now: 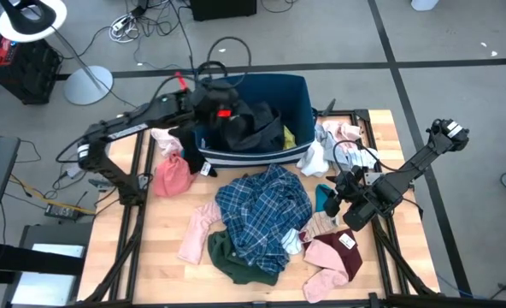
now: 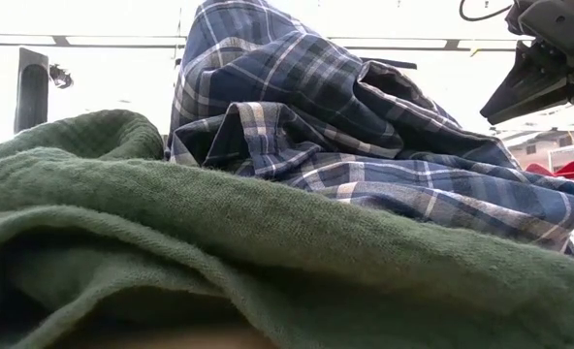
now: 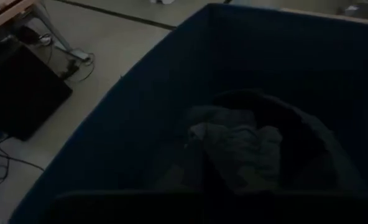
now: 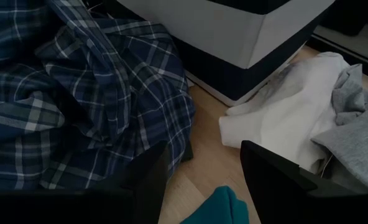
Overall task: Sort clothes
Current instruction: Put the dark blue shorts into the blue laundry bin, then put the blue checkered polo into the blue laundry bin
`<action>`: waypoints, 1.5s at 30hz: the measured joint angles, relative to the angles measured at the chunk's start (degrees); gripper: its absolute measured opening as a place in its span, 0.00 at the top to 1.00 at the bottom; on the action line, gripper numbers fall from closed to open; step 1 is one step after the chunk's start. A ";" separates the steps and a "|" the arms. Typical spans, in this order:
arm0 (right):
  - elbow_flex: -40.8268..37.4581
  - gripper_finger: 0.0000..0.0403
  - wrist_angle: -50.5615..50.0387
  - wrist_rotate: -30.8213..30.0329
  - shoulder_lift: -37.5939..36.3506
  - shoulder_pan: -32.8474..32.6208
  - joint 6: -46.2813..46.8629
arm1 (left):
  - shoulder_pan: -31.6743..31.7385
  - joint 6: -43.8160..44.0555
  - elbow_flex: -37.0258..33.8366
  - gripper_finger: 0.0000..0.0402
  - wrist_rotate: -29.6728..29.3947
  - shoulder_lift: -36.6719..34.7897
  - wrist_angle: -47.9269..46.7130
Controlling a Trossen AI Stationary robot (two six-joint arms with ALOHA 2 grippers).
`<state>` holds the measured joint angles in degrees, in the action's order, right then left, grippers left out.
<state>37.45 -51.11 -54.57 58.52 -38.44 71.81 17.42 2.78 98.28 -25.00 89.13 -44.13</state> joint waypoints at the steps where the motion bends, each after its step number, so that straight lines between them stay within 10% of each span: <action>1: 0.00 0.50 0.02 -0.01 0.00 0.00 0.00 | 0.55 -0.33 0.00 0.97 0.03 0.88 0.49; 19: 0.00 0.50 -0.02 0.43 0.00 0.00 -0.29 | 2.65 0.66 2.37 0.58 1.78 3.41 -9.78; 36: 0.00 0.50 1.03 0.91 -0.02 0.00 -0.99 | -23.68 10.71 2.43 0.59 -4.58 -3.60 -18.17; 45: -0.02 0.50 19.21 1.64 -0.02 0.93 -22.21 | -39.19 21.98 -8.75 0.60 -15.93 -10.59 -17.27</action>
<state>37.43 -31.91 -52.93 58.50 -37.50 49.60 -21.78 24.77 89.53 -40.93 78.54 -61.40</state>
